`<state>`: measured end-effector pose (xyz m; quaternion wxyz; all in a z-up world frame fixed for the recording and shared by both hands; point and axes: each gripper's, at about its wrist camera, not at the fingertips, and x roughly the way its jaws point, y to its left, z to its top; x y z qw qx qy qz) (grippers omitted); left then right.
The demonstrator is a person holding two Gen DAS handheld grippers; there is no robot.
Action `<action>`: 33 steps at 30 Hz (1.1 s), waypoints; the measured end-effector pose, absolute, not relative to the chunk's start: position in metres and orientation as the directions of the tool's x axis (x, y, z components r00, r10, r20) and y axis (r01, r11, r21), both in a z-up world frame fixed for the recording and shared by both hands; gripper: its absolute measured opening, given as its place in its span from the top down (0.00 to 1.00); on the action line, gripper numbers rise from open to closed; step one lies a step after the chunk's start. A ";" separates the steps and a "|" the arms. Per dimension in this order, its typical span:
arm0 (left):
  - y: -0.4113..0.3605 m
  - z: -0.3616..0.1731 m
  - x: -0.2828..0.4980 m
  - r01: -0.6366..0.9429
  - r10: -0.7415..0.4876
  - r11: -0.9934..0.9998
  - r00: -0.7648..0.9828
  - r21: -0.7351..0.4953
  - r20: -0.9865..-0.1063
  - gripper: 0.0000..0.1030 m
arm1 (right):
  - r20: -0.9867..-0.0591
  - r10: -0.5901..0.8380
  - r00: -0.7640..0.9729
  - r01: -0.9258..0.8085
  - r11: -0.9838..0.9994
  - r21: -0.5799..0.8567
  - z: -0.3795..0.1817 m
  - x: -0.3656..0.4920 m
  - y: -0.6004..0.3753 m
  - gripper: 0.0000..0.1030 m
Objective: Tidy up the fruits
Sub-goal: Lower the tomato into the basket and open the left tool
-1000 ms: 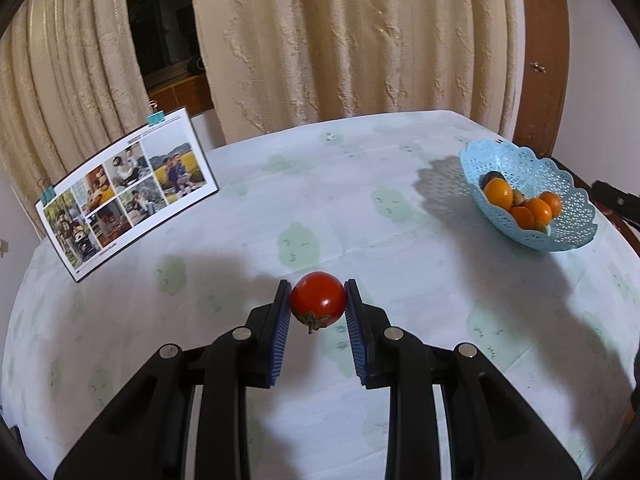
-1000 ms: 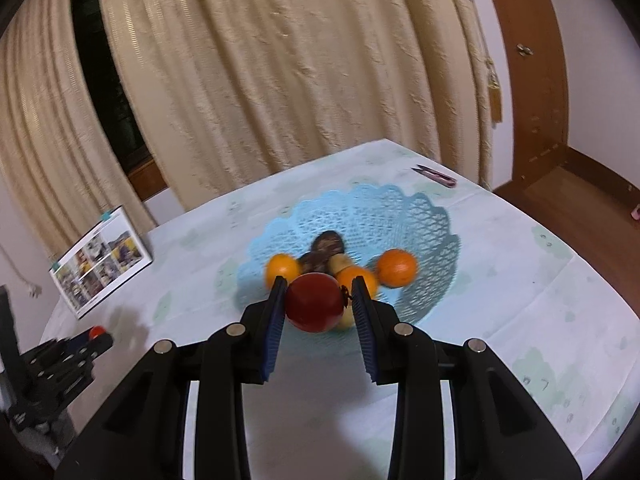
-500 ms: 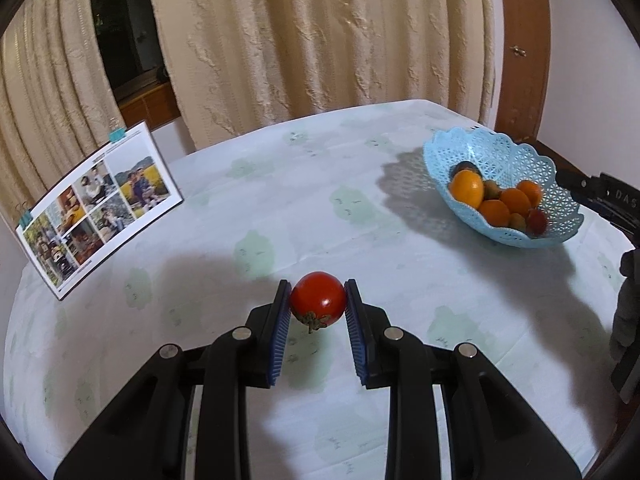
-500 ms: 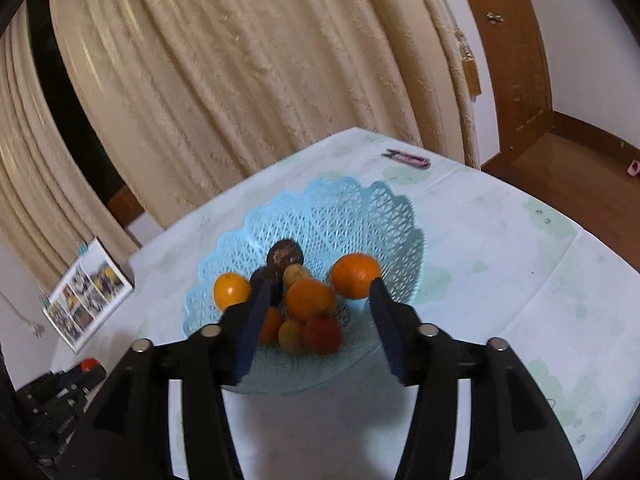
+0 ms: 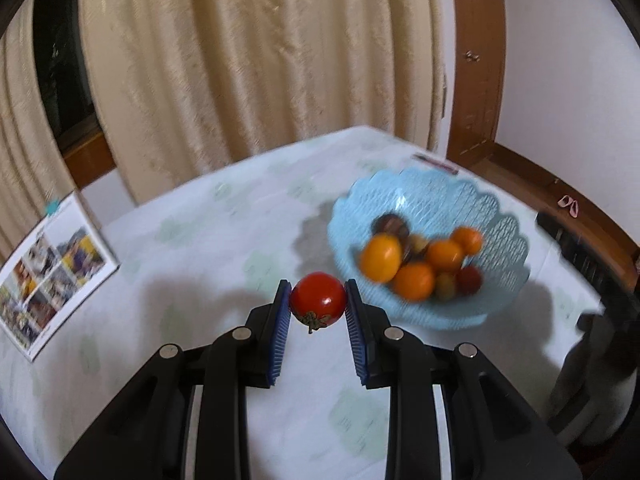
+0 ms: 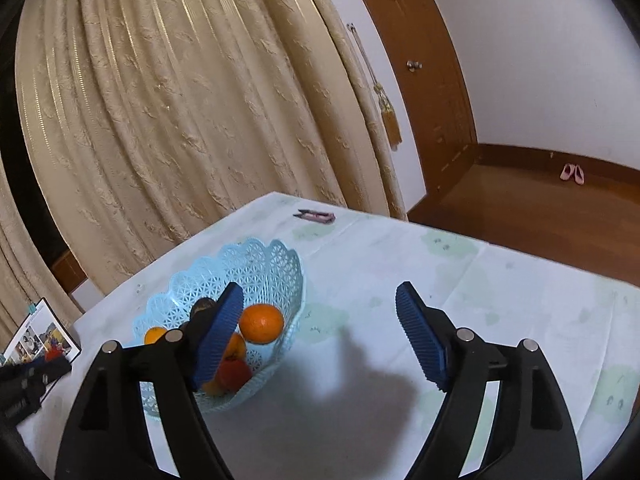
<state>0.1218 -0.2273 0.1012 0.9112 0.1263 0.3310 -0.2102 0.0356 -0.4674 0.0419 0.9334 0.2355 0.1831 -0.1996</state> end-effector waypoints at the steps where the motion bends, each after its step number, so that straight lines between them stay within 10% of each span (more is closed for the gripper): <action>1: -0.236 0.104 0.125 0.474 -0.308 0.876 0.694 0.091 -0.651 0.73 | -0.439 -0.282 0.853 0.457 0.810 0.367 0.041 0.036 -0.468 0.22; 33: -0.357 0.069 0.173 0.584 -0.366 0.804 0.636 0.113 -0.680 0.73 | -0.428 -0.333 0.840 0.499 0.783 0.371 0.042 0.030 -0.475 0.14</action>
